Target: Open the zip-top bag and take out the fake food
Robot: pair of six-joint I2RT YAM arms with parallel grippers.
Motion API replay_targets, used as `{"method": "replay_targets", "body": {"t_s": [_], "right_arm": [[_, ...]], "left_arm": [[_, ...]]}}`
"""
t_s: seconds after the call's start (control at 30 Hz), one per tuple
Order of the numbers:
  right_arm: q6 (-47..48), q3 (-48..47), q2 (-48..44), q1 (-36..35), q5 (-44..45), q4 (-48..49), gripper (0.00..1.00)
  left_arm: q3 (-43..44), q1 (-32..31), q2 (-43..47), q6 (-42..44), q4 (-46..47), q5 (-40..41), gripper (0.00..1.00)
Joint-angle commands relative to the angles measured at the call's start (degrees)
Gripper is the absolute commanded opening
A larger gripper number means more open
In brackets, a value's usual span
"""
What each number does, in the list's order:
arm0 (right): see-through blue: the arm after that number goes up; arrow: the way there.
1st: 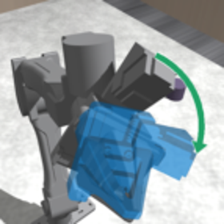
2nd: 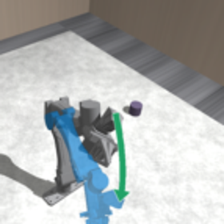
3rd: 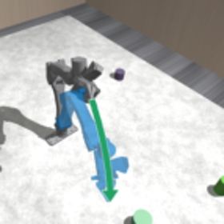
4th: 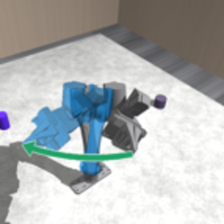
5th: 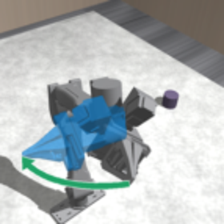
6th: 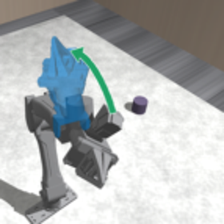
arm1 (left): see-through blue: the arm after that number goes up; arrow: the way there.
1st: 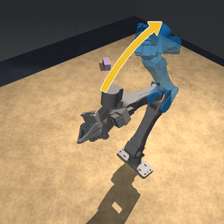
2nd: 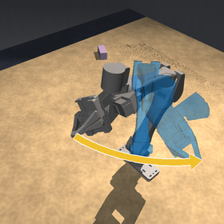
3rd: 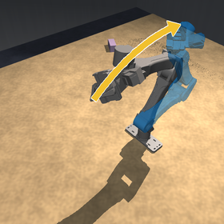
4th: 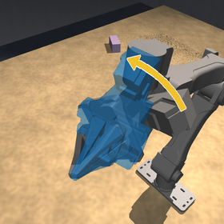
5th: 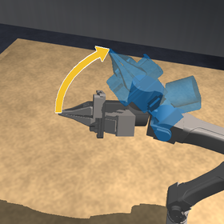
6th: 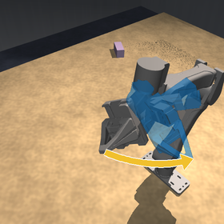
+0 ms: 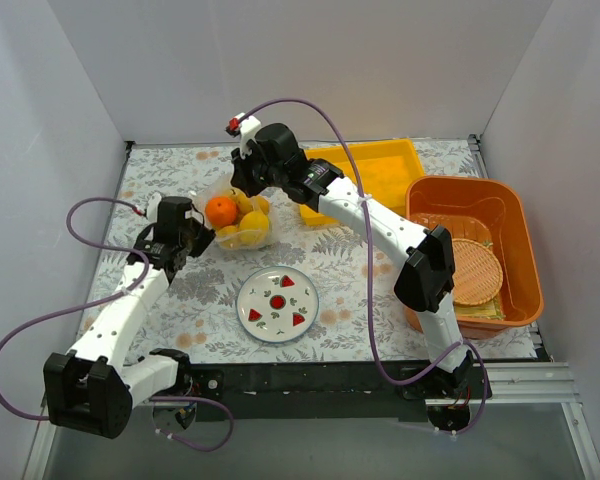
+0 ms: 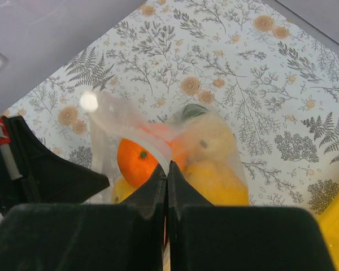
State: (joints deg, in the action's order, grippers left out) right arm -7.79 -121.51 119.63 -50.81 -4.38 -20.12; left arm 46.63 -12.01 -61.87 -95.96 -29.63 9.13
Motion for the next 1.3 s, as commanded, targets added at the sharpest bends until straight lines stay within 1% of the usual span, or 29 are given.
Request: {"method": "replay_targets", "body": {"t_s": [0.0,0.03,0.07,0.13,0.17,0.2,0.27,0.33,0.37,0.43,0.47,0.5,0.53,0.57,0.6,0.63,0.67,0.73,0.8,0.83,0.97,1.03,1.07,1.13,1.17,1.27], "right_arm": [[1.2,-1.1,-4.0,-0.3,0.9,0.9,0.04],[1.5,-0.2,-4.7,-0.3,1.4,0.4,0.09],[2.1,0.6,-6.2,-0.2,1.8,0.3,0.2],[2.6,3.2,-8.0,-0.2,3.6,-0.2,0.31],[2.7,3.8,-9.5,-0.2,4.1,-0.4,0.41],[2.9,4.2,-10.1,-0.2,6.3,-1.0,0.45],[2.7,5.2,-11.9,-0.2,7.8,-2.3,0.52],[2.1,5.7,-12.8,-0.2,10.1,-4.0,0.56],[1.8,6.0,-13.8,-0.2,10.7,-4.7,0.57],[0.8,7.4,-15.0,-0.2,10.6,-5.3,0.54],[0.0,10.0,-16.3,-0.2,9.8,-5.2,0.53],[-2.0,11.9,-16.9,-0.2,6.9,-4.8,0.52],[-3.1,13.8,-17.4,-0.2,5.5,-3.4,0.51],[-4.2,16.0,-18.4,-0.2,4.8,-2.0,0.49],[-6.1,20.7,-18.7,-0.2,2.2,0.8,0.49],[-6.7,22.4,-18.8,-0.2,1.9,1.8,0.49],[-7.2,23.9,-18.4,0.2,1.7,2.4,0.48],[-9.3,26.4,-17.5,1.1,-2.1,4.8,0.48],[-12.1,27.4,-15.7,2.4,-7.3,7.5,0.48],[-12.5,27.6,-15.0,2.5,-8.4,8.1,0.48],[-14.4,28.7,-11.5,2.6,-10.3,8.3,0.55],[-14.6,32.1,-11.7,2.6,-10.2,9.5,0.58],[-14.6,33.4,-12.5,2.9,-10.1,10.2,0.62],[-13.3,36.2,-13.5,3.2,-10.7,12.8,0.65],[-12.8,38.3,-14.5,3.4,-11.0,13.5,0.7],[-8.9,40.4,-15.0,3.6,-14.6,15.5,0.76]], "left_arm": [[10.4,-0.1,-0.5,14.8,1.4,2.6,0.0],[11.3,-0.2,-0.9,16.7,2.3,0.7,0.0],[12.2,-0.1,-1.7,18.8,2.7,-0.3,0.0],[14.9,-0.2,-2.8,23.5,3.0,-2.0,0.0],[15.8,-0.1,-3.5,24.7,2.8,-2.4,0.0],[16.4,-0.2,-4.9,26.1,3.2,-3.4,0.0],[18.5,-0.1,-6.4,29.3,3.1,-5.4,0.0],[20.2,-0.2,-8.6,30.7,2.7,-6.5,0.0],[20.4,-0.1,-9.1,31.3,2.7,-7.4,0.0],[20.5,-0.1,-9.8,31.3,3.2,-8.0,0.0],[20.7,-0.2,-10.0,31.3,3.2,-8.7,0.0],[20.5,-0.2,-10.2,31.2,3.3,-9.0,0.0],[20.5,-0.1,-10.6,31.2,3.4,-9.0,0.0],[20.3,-0.1,-10.6,31.2,3.6,-10.8,0.0],[20.2,-0.2,-10.7,31.2,3.8,-11.8,0.0],[20.0,-0.2,-10.7,31.4,4.1,-12.3,0.0],[19.9,-0.1,-11.0,31.4,4.1,-12.6,0.0],[19.2,-0.1,-11.0,31.5,4.2,-13.5,0.0],[18.0,-0.2,-10.9,31.3,5.0,-14.1,0.0],[17.4,-0.1,-10.9,30.5,5.4,-14.8,0.0],[15.9,-0.1,-11.3,29.0,6.9,-17.0,0.0],[15.5,-0.2,-11.3,28.5,7.4,-17.4,0.0],[15.3,-0.2,-11.4,28.0,7.6,-17.8,0.0],[14.9,-0.1,-11.3,27.8,7.9,-18.2,0.0],[14.6,-0.1,-11.2,27.4,8.0,-18.4,0.0],[14.3,-0.2,-11.1,27.0,8.7,-18.8,0.0]]}}
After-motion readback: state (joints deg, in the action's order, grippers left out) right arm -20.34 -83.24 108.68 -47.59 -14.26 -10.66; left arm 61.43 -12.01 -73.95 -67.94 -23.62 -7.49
